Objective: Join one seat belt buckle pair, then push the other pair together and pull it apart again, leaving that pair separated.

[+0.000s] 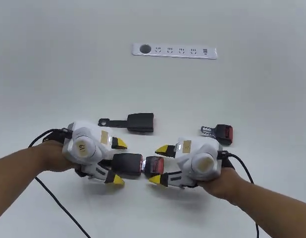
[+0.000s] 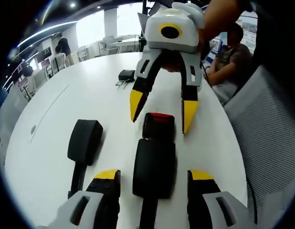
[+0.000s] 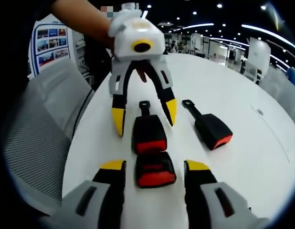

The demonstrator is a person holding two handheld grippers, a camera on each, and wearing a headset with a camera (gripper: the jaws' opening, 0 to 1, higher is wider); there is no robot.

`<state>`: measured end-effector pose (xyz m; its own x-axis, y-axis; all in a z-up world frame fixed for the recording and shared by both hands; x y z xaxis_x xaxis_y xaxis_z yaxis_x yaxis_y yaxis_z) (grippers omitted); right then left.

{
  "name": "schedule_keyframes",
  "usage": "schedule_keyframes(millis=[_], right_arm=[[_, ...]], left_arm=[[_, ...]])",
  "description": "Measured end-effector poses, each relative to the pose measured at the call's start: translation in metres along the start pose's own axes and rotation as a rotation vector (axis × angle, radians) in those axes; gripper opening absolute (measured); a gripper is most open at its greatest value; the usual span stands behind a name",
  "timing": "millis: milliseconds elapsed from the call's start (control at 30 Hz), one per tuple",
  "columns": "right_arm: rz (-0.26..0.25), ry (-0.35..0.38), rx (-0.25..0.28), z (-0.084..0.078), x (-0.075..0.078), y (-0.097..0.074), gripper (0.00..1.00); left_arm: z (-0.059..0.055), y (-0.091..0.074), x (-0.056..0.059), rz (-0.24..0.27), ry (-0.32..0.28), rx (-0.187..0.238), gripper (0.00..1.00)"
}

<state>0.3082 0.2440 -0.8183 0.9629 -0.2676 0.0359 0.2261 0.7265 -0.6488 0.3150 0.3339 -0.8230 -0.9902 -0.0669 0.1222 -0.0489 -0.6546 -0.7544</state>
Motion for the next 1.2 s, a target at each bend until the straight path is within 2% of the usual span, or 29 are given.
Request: schedule_keyframes(millis=[33, 100, 167, 200, 267, 400, 500, 633, 733, 767, 833, 900, 1000, 1133, 1200], right_arm=[[-0.008, 0.007, 0.008, 0.002, 0.001, -0.001, 0.61], [-0.023, 0.043, 0.025, 0.005, 0.004, -0.005, 0.7], [-0.036, 0.054, 0.034, 0.007, 0.006, -0.012, 0.74], [-0.038, 0.053, 0.033, 0.007, 0.006, -0.015, 0.75], [-0.061, 0.052, 0.033, 0.006, 0.009, -0.025, 0.74], [-0.103, 0.086, 0.066, 0.007, 0.017, -0.048, 0.74], [-0.107, 0.103, 0.07, 0.004, 0.021, -0.057, 0.75], [-0.116, 0.085, 0.058, 0.0, 0.03, -0.069, 0.75], [-0.108, 0.088, 0.059, -0.003, 0.039, -0.078, 0.75], [-0.108, 0.083, 0.051, -0.005, 0.043, -0.081, 0.75], [-0.119, 0.081, 0.049, -0.008, 0.052, -0.088, 0.75], [-0.13, 0.095, 0.049, -0.012, 0.062, -0.094, 0.75], [-0.146, 0.111, 0.046, -0.02, 0.075, -0.101, 0.75], [-0.159, 0.129, 0.029, -0.031, 0.091, -0.108, 0.75], [-0.169, 0.128, 0.019, -0.035, 0.098, -0.112, 0.75]], left_arm=[[0.003, -0.004, 0.0, 0.006, -0.009, 0.022, 0.58], [0.007, -0.01, 0.0, 0.02, -0.021, 0.04, 0.61], [0.01, -0.014, 0.002, 0.024, -0.041, 0.053, 0.66], [0.012, -0.015, 0.003, 0.017, -0.061, 0.061, 0.69], [0.016, -0.018, 0.006, 0.03, -0.059, 0.068, 0.75], [0.023, -0.027, 0.006, 0.054, -0.04, 0.084, 0.74], [0.024, -0.031, 0.002, 0.064, -0.052, 0.089, 0.74], [0.026, -0.035, -0.005, 0.08, -0.046, 0.081, 0.74], [0.029, -0.041, -0.013, 0.093, -0.048, 0.093, 0.72], [0.03, -0.043, -0.019, 0.107, -0.069, 0.102, 0.72], [0.032, -0.046, -0.023, 0.109, -0.072, 0.11, 0.74], [0.033, -0.047, -0.027, 0.113, -0.046, 0.096, 0.74], [0.035, -0.049, -0.035, 0.125, -0.044, 0.089, 0.77], [0.039, -0.05, -0.046, 0.132, -0.05, 0.095, 0.77], [0.039, -0.047, -0.052, 0.132, -0.044, 0.08, 0.77]])
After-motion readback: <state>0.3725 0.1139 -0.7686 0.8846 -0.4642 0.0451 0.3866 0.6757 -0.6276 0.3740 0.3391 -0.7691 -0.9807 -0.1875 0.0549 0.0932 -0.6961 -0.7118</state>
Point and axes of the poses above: the centre of the closed fingertips' face, and the gripper's own axes: y roughly forward along the fingers, x roughly to its right, z roughly out of its top, the point moved 3 cm from there along -y, roughly backward along the fingers, and after that the axes turned 5 degrees about -z, right-handed, at the moved point
